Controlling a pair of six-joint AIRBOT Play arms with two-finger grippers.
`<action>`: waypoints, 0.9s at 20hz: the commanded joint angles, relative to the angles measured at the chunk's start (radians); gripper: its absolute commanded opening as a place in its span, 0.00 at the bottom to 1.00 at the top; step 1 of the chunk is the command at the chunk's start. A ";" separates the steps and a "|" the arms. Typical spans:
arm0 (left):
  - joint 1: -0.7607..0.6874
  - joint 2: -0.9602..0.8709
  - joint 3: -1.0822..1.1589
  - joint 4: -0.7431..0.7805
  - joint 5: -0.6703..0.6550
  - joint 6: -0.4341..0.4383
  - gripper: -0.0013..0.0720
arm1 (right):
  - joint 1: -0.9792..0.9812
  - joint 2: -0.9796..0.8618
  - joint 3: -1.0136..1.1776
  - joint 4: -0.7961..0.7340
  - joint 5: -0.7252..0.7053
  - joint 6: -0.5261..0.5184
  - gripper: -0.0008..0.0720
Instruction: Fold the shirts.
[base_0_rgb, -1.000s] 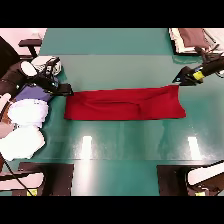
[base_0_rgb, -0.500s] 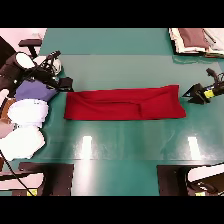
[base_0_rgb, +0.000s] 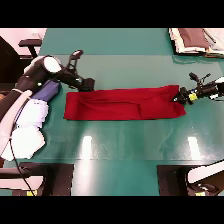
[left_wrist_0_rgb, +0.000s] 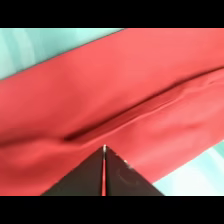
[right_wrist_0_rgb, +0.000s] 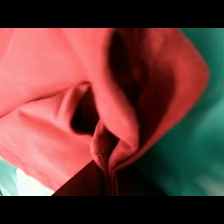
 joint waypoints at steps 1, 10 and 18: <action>-0.084 -0.105 0.073 -0.021 0.044 -0.006 0.05 | 0.014 0.086 -0.002 0.031 -0.005 -0.025 0.03; -0.224 -0.425 0.345 -0.089 0.025 -0.005 0.05 | 0.202 0.286 0.223 0.091 0.069 0.160 0.03; -0.246 -0.461 0.363 -0.081 0.018 -0.005 0.05 | 0.431 0.286 0.460 0.090 0.081 0.249 0.03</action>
